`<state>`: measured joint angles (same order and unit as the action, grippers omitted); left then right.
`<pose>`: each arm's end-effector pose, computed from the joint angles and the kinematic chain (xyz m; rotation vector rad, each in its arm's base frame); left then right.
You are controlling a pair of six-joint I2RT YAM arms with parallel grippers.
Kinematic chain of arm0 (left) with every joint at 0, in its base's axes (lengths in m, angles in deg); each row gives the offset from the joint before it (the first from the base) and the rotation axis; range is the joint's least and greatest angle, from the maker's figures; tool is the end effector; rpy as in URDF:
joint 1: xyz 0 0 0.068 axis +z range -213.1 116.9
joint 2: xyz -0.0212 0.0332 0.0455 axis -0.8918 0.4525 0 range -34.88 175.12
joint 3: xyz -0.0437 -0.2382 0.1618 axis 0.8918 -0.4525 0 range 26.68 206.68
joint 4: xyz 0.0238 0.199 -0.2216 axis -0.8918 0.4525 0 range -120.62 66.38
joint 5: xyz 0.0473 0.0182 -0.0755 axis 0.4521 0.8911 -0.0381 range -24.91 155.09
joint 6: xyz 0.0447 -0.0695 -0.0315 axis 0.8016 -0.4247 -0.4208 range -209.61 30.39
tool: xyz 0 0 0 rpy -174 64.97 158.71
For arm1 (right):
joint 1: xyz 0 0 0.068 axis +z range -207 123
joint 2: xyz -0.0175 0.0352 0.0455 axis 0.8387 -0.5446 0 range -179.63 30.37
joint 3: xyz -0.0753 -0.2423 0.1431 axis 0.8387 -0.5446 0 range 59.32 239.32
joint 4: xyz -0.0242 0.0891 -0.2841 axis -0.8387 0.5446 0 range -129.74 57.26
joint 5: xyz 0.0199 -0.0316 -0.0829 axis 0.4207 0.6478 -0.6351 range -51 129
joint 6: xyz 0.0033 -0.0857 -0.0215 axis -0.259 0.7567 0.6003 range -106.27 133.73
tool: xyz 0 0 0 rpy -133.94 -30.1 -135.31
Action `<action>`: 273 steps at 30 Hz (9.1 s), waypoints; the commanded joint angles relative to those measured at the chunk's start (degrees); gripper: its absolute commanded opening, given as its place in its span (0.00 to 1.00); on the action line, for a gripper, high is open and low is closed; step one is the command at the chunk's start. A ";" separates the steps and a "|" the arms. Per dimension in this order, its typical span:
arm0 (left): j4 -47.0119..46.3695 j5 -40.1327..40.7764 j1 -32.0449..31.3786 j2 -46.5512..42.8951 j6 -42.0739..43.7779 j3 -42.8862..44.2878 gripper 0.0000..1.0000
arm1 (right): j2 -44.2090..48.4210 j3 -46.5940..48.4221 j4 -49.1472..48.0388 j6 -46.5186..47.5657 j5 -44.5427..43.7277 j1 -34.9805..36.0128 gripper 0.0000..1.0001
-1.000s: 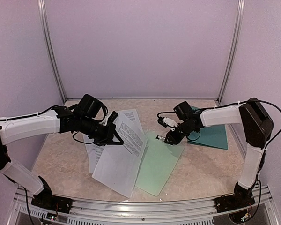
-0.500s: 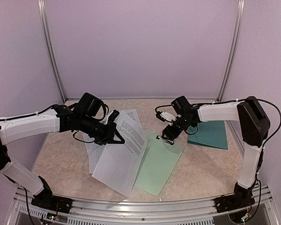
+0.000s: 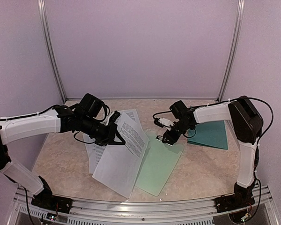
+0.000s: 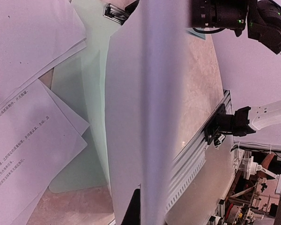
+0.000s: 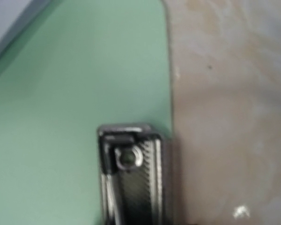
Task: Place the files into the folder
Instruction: Open the spring clip on the folder at the center of the board, then place the file on the spring clip of the folder.
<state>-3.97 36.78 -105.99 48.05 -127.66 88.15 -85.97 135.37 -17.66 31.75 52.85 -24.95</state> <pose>0.2438 -0.2774 0.2395 0.3679 2.6401 -1.1681 0.3893 0.2660 0.0959 -1.1997 2.3807 0.4014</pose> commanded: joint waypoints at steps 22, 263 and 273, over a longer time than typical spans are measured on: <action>0.28 -1.05 -1.22 1.26 1.22 1.81 0.00 | -0.40 -3.04 -0.12 -1.01 1.57 -1.87 0.36; 2.92 -29.33 4.84 50.46 3.99 29.26 0.00 | 2.39 -4.51 0.91 -9.48 18.67 -6.67 0.00; 4.55 -29.39 4.93 52.88 4.04 33.10 0.00 | 2.60 -4.66 0.94 -9.26 18.84 -6.68 0.00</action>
<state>-0.93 6.64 -101.47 99.59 -123.26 119.17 -84.18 131.02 -16.91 23.23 70.03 -31.42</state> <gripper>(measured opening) 0.003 0.172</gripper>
